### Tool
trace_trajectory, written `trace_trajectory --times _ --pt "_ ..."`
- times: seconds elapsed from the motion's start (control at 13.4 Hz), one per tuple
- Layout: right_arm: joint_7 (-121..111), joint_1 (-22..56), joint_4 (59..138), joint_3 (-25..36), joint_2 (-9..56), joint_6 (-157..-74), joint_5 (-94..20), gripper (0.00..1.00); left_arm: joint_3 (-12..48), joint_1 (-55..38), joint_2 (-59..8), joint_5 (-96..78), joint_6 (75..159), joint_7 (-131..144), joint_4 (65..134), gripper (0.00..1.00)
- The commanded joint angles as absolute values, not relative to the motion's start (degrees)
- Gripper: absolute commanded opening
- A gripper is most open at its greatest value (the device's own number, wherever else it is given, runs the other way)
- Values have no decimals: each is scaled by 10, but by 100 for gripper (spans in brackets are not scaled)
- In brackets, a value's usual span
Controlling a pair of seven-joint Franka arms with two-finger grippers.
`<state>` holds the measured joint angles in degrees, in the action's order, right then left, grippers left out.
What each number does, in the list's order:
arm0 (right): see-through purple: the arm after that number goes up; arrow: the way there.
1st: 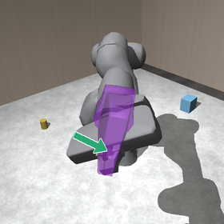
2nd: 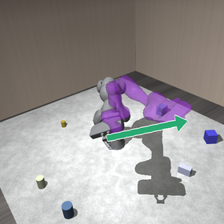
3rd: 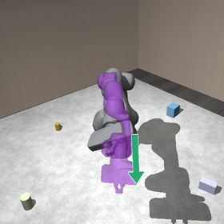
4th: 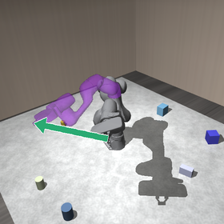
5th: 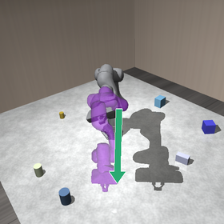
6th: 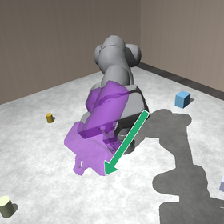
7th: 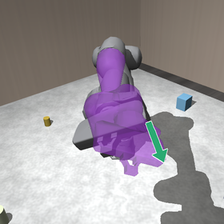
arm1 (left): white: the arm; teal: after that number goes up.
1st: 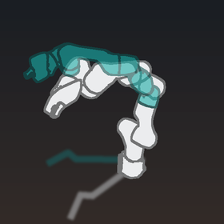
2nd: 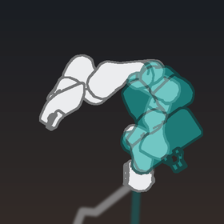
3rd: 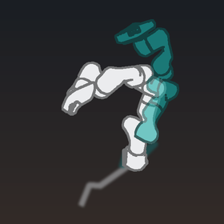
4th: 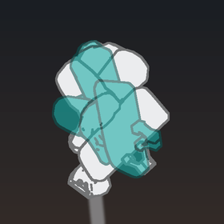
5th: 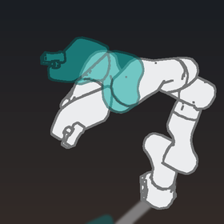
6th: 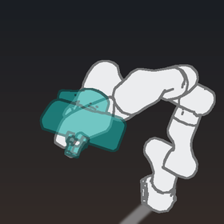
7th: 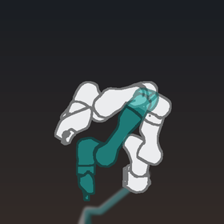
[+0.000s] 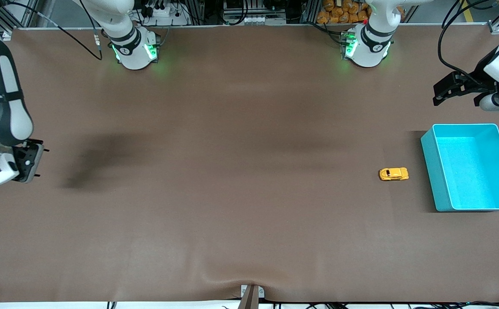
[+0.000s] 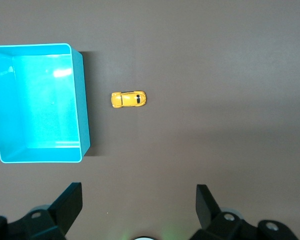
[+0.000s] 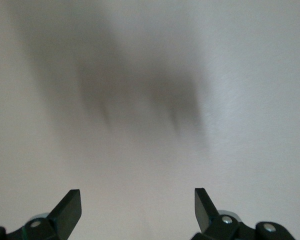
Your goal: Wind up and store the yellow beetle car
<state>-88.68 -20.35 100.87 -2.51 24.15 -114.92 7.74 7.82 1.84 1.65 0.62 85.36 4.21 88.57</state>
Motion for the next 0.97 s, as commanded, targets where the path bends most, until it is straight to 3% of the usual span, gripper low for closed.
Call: trace_trajectory --times 0.0,0.52,0.9 --pt "-850 -186 942 -30 245 -1085 69 100 79 23 17 4 850 33 881 100" --pt "-761 -152 833 -39 235 -957 68 100 81 21 18 2 850 34 881 100" --pt "-625 -132 820 -48 196 -926 66 100 80 23 17 4 850 34 881 100"
